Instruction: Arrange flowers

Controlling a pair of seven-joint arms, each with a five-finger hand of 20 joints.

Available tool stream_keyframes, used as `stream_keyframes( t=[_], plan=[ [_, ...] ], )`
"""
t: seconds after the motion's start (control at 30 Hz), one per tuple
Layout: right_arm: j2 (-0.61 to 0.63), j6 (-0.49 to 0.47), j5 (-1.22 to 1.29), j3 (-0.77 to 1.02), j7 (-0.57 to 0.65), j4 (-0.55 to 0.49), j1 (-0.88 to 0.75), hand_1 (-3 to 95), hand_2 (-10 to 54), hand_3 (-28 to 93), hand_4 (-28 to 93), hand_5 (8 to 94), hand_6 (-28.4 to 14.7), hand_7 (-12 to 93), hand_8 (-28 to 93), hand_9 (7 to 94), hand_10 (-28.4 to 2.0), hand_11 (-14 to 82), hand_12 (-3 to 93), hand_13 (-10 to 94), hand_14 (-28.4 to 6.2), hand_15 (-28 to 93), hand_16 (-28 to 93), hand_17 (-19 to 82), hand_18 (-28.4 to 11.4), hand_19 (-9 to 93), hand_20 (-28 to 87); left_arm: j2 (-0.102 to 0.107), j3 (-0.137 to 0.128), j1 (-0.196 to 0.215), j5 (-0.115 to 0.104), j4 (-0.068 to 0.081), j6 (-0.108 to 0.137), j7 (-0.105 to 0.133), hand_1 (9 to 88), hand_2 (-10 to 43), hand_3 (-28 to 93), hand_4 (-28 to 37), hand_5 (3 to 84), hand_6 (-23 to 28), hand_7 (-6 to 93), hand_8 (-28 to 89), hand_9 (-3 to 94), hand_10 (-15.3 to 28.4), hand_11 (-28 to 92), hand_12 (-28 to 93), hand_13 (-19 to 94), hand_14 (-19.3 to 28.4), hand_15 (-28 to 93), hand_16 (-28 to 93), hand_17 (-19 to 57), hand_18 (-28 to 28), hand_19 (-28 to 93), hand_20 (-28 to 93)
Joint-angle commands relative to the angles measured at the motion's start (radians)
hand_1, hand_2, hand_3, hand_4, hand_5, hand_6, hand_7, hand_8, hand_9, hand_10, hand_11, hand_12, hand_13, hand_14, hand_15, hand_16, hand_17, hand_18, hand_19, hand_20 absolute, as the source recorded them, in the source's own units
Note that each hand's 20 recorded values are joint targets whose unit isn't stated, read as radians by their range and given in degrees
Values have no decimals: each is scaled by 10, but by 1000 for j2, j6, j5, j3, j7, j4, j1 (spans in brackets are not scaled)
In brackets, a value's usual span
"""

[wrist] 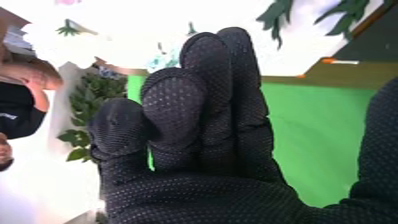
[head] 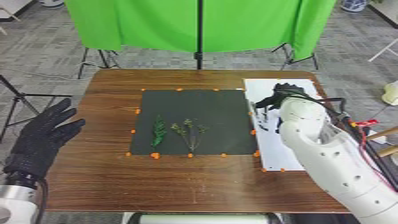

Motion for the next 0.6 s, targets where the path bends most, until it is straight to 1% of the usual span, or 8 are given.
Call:
stream_keyframes(
  t=[0.03,0.23,0.27,0.33,0.4,0.47,0.5,0.6],
  plan=[
    [3,4,-26,-50,-16,47,36,186,-77,589,-283,619,-38,497,-150,738,-134,506,299,706,-102,758,250,435,-191,932,514,-8,4,16,0,-2,12,-3,268,77,727,-260,342,27,169,-109,285,113,220,77,276,143,459,-54,-74,206,521,60],
    [5,10,-34,-83,-20,69,41,225,-66,593,-282,620,-34,504,-153,742,-131,509,294,711,-98,758,248,437,-190,932,513,-8,8,14,-1,-1,11,-2,268,76,728,-260,342,27,169,-108,285,113,219,77,277,142,459,-54,-74,206,521,60],
    [4,11,-35,-89,-21,72,43,226,-68,598,-282,621,-32,506,-155,743,-130,510,294,712,-98,757,247,438,-189,932,513,-9,7,13,1,-1,8,-3,268,76,728,-260,342,27,169,-108,285,113,219,77,276,142,459,-55,-74,206,521,60],
    [2,31,-51,-109,-23,83,45,246,-71,594,-282,624,-30,509,-157,746,-128,512,294,715,-97,757,246,441,-188,932,513,-3,10,15,-2,-1,15,2,268,76,727,-260,342,27,169,-108,284,113,220,78,276,143,459,-55,-74,206,521,60],
    [-5,40,-84,-135,-27,100,54,300,-62,570,-282,631,-27,512,-159,757,-122,514,294,724,-92,757,247,451,-188,932,520,-2,10,18,-4,-2,17,5,268,76,727,-260,342,27,169,-109,284,113,219,77,276,143,459,-55,-75,206,522,59],
    [-11,50,-122,-160,-42,119,62,431,-35,492,-281,652,-16,509,-161,794,-107,522,296,759,-77,763,249,478,-185,932,548,-3,12,18,-2,-2,15,4,268,77,727,-260,342,27,169,-108,284,113,218,77,276,143,460,-55,-74,206,522,60],
    [-16,48,-113,-168,-41,128,69,457,-31,476,-281,659,-12,510,-161,803,-103,526,297,766,-74,766,249,486,-184,932,557,-2,13,15,-5,-1,13,2,268,76,728,-260,342,27,169,-109,284,113,218,77,276,143,460,-55,-74,206,522,59],
    [-26,47,-129,-189,-52,149,79,533,-16,396,-282,675,0,519,-166,821,-95,530,297,784,-67,769,251,503,-181,932,576,-4,14,12,-1,-1,9,-1,269,77,726,-261,342,27,169,-108,284,112,218,77,276,144,460,-55,-74,206,522,59]
  ],
)
